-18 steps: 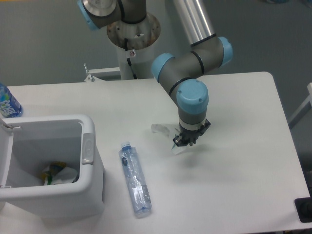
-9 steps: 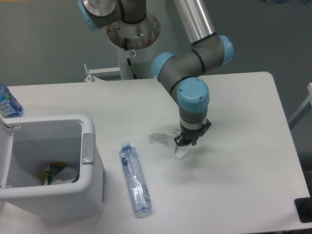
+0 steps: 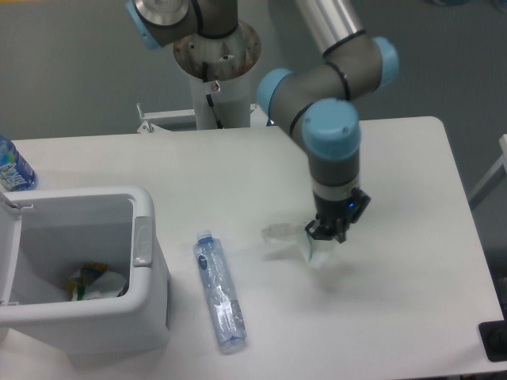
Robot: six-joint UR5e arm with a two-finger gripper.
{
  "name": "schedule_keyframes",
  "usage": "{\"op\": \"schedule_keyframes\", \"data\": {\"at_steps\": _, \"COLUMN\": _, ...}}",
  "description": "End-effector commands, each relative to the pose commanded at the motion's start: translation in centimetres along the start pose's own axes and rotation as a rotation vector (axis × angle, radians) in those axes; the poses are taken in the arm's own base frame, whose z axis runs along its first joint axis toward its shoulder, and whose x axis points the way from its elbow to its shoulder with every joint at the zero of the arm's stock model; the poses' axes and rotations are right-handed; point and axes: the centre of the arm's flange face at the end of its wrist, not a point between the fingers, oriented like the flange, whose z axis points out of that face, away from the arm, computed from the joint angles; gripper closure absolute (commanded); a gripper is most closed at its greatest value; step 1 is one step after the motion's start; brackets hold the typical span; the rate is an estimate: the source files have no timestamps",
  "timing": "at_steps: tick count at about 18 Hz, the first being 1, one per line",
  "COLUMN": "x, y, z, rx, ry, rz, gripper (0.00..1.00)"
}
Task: Place the trash in the trash can
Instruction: 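Lift the tissue and carry it over the white bin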
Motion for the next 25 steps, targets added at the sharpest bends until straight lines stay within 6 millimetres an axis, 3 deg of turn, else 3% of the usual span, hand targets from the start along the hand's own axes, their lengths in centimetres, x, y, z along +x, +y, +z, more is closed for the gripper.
{"op": "schedule_keyframes", "data": {"at_steps": 7, "x": -3.5, "y": -4.9, "z": -12.2, "rx": 0.197, "ry": 0.320, "rz": -0.205, "gripper": 1.00}}
{"op": "schedule_keyframes", "data": {"at_steps": 10, "x": -2.6, "y": -5.7, "z": -14.6, "rx": 0.213, "ry": 0.455, "rz": -0.247, "gripper": 1.00}}
{"op": "schedule_keyframes", "data": {"at_steps": 11, "x": -1.0, "y": -5.8, "z": -15.9, "rx": 0.213, "ry": 0.531, "rz": -0.229, "gripper": 1.00}}
{"op": "schedule_keyframes", "data": {"at_steps": 17, "x": 5.4, "y": -4.5, "z": -18.1, "rx": 0.188, "ry": 0.674, "rz": -0.132, "gripper": 1.00}}
{"op": "schedule_keyframes", "data": {"at_steps": 20, "x": 9.4, "y": -2.4, "z": -20.0, "rx": 0.184, "ry": 0.706, "rz": -0.057, "gripper": 1.00}}
{"op": "schedule_keyframes", "data": {"at_steps": 24, "x": 16.5, "y": 0.2, "z": -18.7, "rx": 0.163, "ry": 0.763, "rz": 0.083, "gripper": 1.00}}
{"op": "schedule_keyframes", "data": {"at_steps": 25, "x": 17.5, "y": 0.9, "z": -18.3, "rx": 0.154, "ry": 0.768, "rz": 0.116, "gripper": 1.00}}
